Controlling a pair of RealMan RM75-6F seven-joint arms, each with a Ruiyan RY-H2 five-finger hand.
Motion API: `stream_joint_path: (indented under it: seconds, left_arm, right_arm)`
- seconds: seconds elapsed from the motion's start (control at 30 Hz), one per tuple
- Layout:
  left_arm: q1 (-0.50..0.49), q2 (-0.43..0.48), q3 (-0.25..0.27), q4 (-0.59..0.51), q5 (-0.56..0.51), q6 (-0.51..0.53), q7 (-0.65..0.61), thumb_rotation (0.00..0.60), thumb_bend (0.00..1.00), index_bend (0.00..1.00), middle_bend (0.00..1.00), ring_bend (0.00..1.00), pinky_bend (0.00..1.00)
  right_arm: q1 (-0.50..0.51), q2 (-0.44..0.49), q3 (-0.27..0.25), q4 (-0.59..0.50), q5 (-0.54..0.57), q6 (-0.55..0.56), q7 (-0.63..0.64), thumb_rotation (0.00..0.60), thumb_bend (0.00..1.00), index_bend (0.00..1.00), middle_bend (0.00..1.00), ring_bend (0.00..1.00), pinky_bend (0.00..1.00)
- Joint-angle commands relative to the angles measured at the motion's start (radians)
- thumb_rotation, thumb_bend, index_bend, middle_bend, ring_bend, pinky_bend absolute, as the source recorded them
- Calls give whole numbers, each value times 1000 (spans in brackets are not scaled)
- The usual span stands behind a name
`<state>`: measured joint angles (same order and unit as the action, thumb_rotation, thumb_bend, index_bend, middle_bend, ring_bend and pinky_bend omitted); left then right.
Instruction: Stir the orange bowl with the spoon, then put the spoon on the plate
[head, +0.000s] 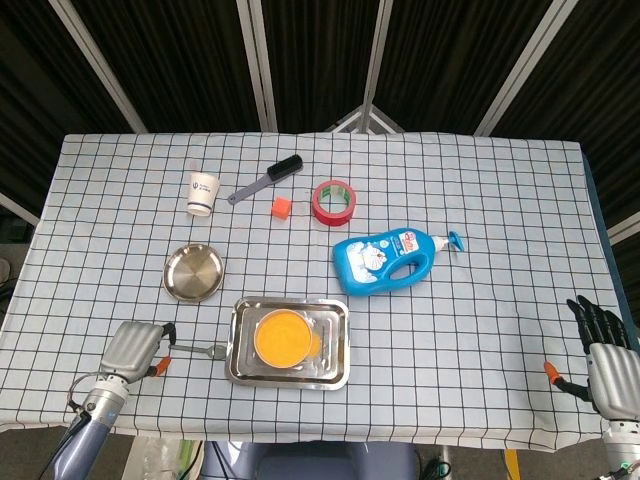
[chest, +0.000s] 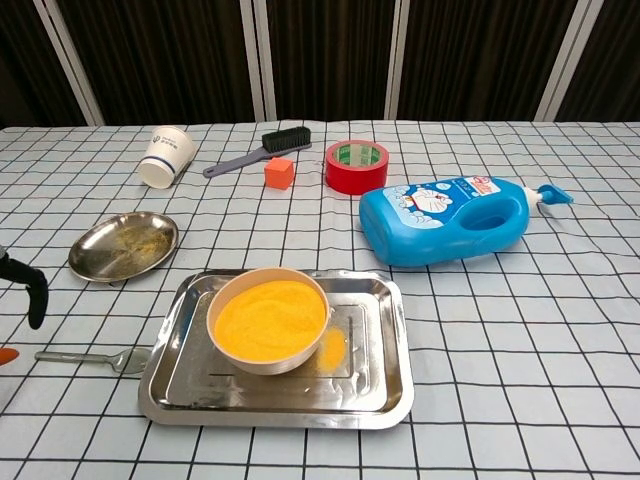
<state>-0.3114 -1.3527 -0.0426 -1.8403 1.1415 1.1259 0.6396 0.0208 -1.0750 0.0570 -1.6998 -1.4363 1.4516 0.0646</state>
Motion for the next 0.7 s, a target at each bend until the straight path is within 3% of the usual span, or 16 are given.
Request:
stream_joint_path:
  seconds: [0.03, 0.7]
  left_arm:
    - [-14, -21, -4, 18, -18, 2, 20, 600, 440, 461, 1000, 1000, 979]
    - [-67, -130, 0, 128, -95, 7, 60, 600, 443, 475, 1000, 1000, 979]
  right_arm:
    - [0, 0, 0, 0, 1, 0, 0, 600, 311, 0, 0, 0, 0]
    - [1, 0, 1, -2, 6, -3, -1, 600, 311, 0, 0, 0, 0]
